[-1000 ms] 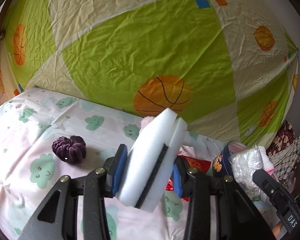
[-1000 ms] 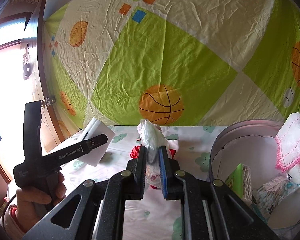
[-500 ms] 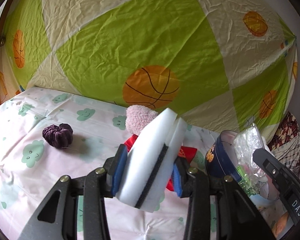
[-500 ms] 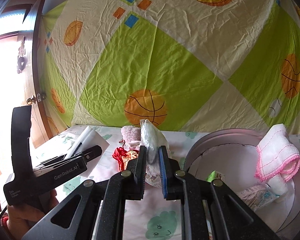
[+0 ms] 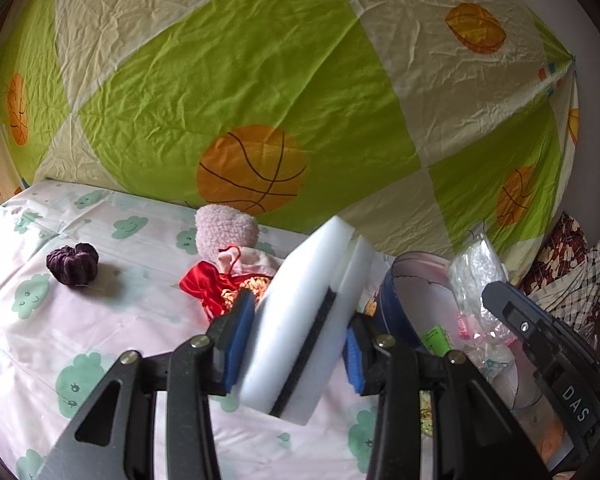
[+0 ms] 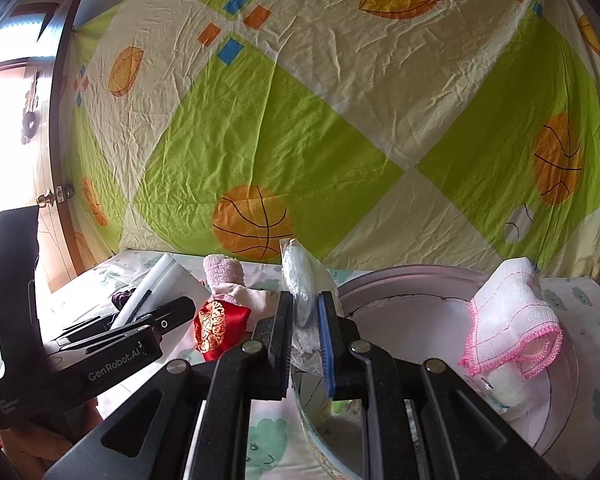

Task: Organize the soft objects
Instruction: 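Carry the sponge block and plastic bag over the round tin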

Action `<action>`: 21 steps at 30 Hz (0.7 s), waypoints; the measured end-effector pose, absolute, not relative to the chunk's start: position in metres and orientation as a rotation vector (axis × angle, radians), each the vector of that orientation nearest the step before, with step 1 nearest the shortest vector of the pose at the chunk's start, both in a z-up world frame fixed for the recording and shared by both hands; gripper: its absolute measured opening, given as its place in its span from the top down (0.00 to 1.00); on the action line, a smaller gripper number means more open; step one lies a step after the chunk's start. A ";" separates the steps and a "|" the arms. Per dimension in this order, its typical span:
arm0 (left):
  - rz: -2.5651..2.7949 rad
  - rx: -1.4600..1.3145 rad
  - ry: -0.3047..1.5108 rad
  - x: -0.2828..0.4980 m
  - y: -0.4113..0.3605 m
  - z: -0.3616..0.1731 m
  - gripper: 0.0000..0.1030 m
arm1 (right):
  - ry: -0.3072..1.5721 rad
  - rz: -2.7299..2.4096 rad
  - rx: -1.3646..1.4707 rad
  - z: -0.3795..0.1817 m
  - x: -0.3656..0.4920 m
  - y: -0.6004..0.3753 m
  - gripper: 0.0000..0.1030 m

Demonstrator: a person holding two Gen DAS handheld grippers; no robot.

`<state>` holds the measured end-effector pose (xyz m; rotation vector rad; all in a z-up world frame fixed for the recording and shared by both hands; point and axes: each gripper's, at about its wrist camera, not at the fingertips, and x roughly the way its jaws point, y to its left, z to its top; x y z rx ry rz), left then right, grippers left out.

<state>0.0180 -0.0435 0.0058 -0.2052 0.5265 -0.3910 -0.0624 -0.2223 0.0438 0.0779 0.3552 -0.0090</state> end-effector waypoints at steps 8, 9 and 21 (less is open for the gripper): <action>-0.427 -0.196 0.505 0.009 -0.072 0.018 0.62 | 0.326 -0.053 0.093 0.052 -0.070 -0.250 0.87; -0.432 -0.195 0.501 0.008 -0.076 0.020 0.62 | 0.324 -0.057 0.099 0.053 -0.071 -0.254 0.87; -0.491 -0.155 0.476 -0.003 -0.123 0.039 0.62 | 0.277 -0.145 0.131 0.063 -0.086 -0.313 0.87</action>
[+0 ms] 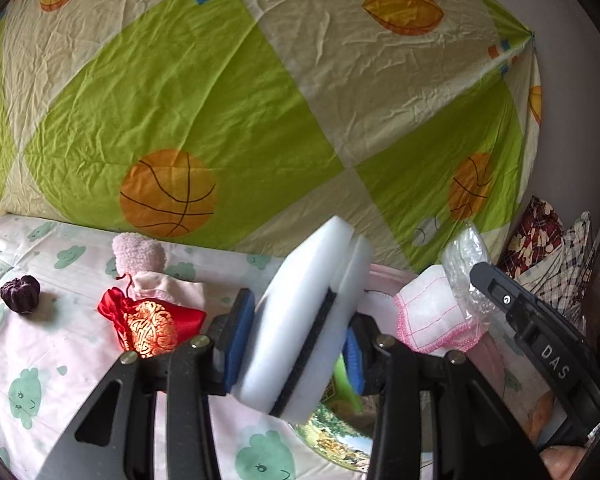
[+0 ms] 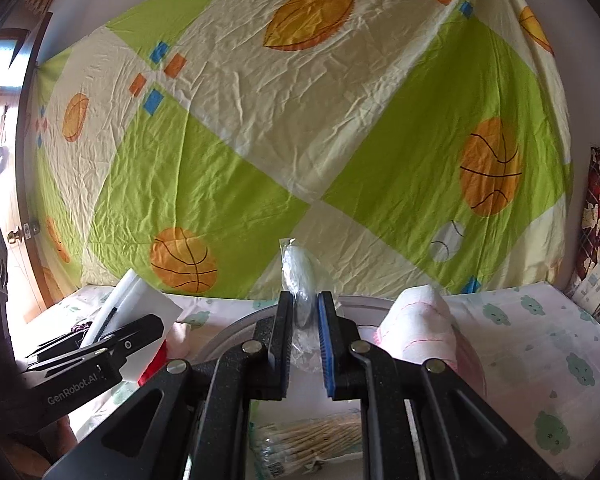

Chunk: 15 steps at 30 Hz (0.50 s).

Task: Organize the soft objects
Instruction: 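Carry the sponge block and plastic bag over the round tin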

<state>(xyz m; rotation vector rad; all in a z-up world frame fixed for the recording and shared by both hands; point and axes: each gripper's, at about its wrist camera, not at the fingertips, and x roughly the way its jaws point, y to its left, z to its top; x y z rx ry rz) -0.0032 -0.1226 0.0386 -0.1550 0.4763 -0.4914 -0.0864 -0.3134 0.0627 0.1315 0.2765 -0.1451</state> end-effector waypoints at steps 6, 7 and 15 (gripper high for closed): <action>-0.524 -0.133 0.483 -0.001 -0.151 0.040 0.62 | 0.271 -0.208 0.125 0.062 -0.091 -0.345 0.87; -0.531 -0.126 0.485 0.000 -0.156 0.040 0.62 | 0.271 -0.221 0.123 0.061 -0.092 -0.351 0.87; -0.570 -0.092 0.508 0.003 -0.200 0.036 0.62 | 0.303 -0.287 0.122 0.054 -0.089 -0.385 0.87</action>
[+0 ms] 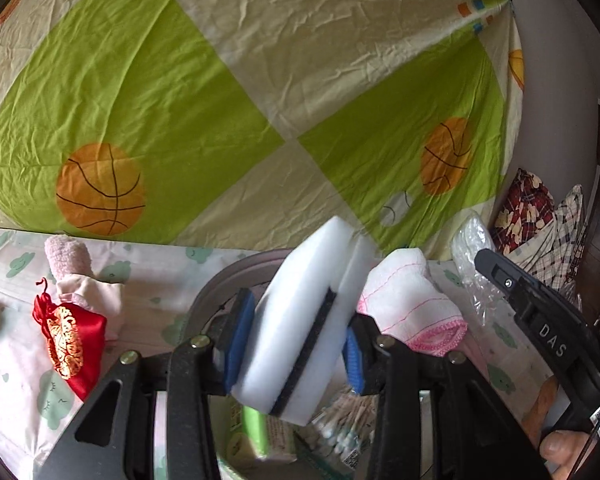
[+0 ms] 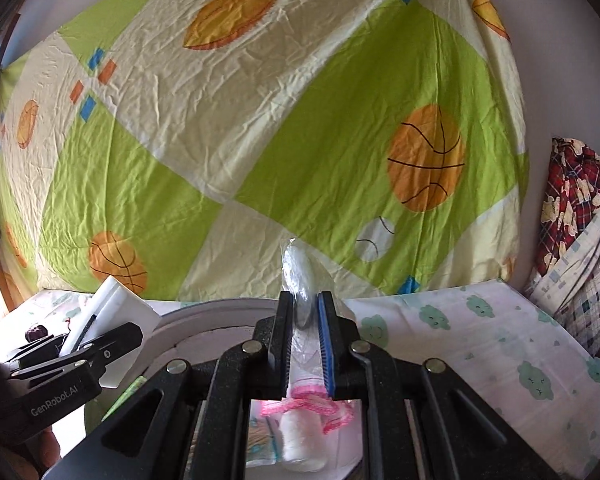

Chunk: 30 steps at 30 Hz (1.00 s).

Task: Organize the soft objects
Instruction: 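Carry the sponge block and plastic bag over the round tin, then open both tools to drop the sponge block and plastic bag into the tin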

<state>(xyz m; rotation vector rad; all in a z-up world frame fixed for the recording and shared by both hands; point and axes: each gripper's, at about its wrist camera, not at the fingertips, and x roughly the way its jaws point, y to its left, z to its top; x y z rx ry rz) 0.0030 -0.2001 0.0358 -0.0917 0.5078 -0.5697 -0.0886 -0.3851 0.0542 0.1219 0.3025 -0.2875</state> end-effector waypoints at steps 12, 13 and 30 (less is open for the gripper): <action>-0.530 -0.015 0.582 0.010 -0.241 0.022 0.62 | 0.394 -0.304 0.064 0.035 -0.071 -0.383 0.87; -0.527 -0.009 0.582 0.010 -0.242 0.021 0.62 | 0.396 -0.303 0.063 0.034 -0.070 -0.383 0.87; -0.497 0.083 0.589 0.017 -0.247 0.019 0.66 | 0.482 -0.261 0.039 0.017 -0.055 -0.372 0.86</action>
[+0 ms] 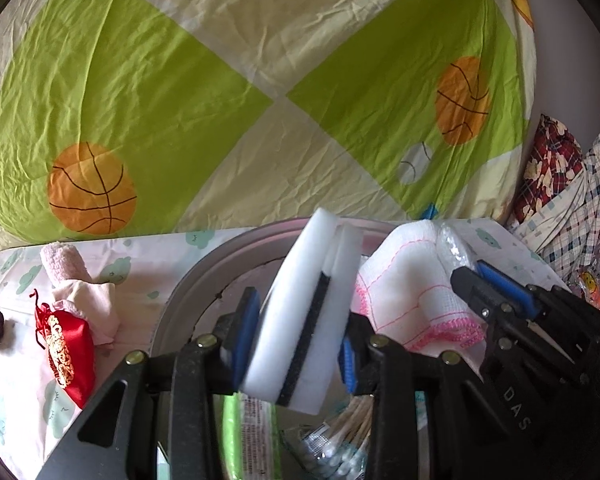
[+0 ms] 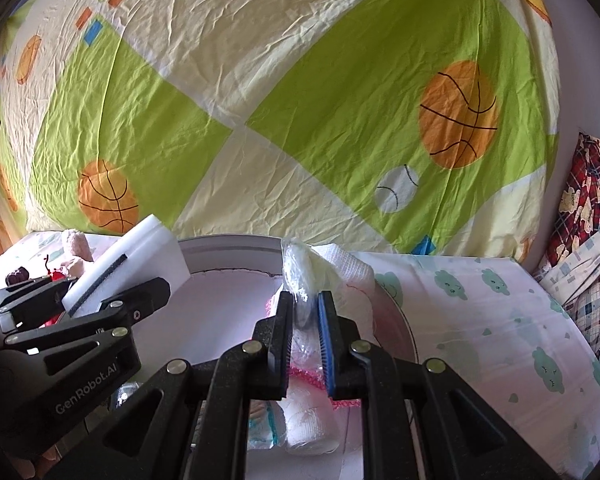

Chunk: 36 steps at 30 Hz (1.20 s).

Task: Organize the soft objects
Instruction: 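Open both tools to drop the sponge block and plastic bag into the tin, then withdraw both tools from the tin toward the red pouch and scrunchie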

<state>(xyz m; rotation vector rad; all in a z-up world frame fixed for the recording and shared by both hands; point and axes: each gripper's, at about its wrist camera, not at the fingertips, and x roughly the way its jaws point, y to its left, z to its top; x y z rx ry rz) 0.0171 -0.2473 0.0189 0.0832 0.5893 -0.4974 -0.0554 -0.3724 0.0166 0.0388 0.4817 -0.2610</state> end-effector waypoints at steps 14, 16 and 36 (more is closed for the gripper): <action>-0.366 -0.072 0.529 0.013 -0.203 0.036 0.00 | 0.322 -0.211 0.246 0.036 -0.082 -0.390 0.25; -0.361 -0.080 0.523 0.014 -0.197 0.039 0.00 | 0.304 -0.234 0.236 0.038 -0.084 -0.388 0.25; -0.198 0.016 0.433 0.007 -0.172 0.030 0.00 | 0.103 -0.321 0.137 0.040 -0.108 -0.350 0.23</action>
